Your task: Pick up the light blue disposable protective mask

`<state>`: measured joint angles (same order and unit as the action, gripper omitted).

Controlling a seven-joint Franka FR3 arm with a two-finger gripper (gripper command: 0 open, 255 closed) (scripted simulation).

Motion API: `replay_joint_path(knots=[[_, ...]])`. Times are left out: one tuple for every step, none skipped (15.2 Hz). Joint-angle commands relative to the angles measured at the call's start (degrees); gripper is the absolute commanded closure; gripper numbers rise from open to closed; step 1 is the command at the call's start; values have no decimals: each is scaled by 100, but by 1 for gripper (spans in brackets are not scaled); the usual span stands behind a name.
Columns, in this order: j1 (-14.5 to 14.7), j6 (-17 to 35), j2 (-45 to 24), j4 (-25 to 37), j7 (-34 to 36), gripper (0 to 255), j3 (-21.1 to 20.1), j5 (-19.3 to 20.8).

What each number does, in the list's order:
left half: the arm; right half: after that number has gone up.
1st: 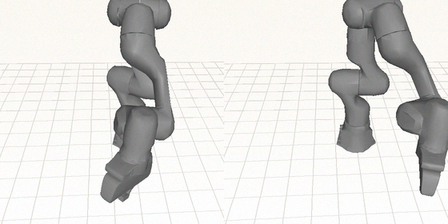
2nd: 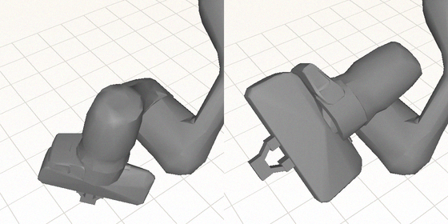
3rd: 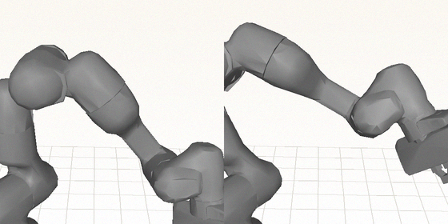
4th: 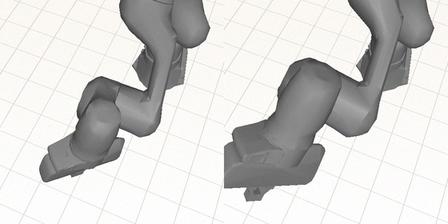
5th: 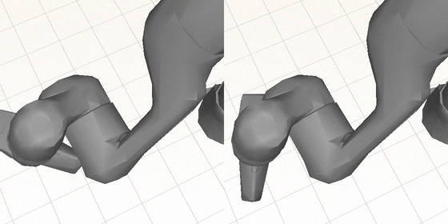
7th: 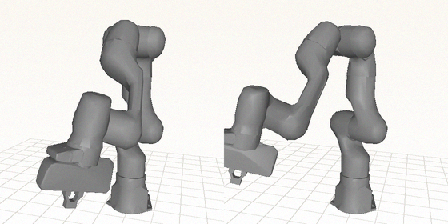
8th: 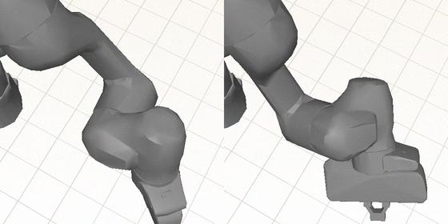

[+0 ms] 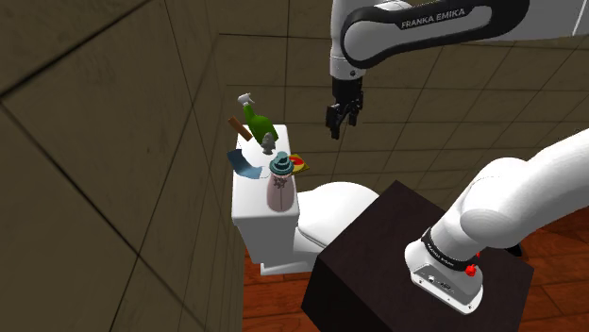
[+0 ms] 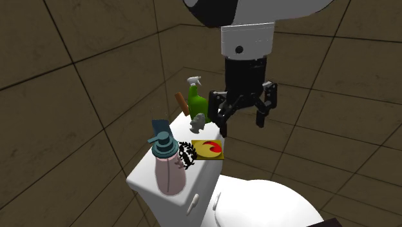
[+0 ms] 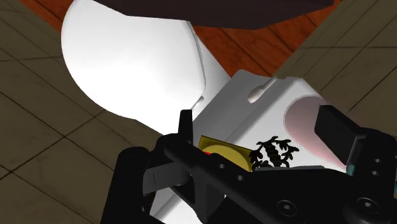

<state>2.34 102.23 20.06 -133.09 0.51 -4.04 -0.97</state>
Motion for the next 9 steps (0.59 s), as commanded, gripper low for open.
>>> replay_joint_path(knots=[[49, 269, -419, 138, -78, 0, -36, -24], [72, 383, -635, 231, -116, 0, -54, -32], [94, 491, -852, 332, -153, 0, -74, -39], [116, 592, -1070, 438, -189, 0, -94, -44], [137, 687, -1288, 552, -224, 0, -115, -48], [159, 775, -1506, 672, -258, 0, -136, -50], [181, 857, -1724, 798, -292, 0, -158, -50], [203, 932, -1942, 931, -324, 0, -180, -49], [226, 1001, -2160, 1071, -355, 0, -203, -46]])
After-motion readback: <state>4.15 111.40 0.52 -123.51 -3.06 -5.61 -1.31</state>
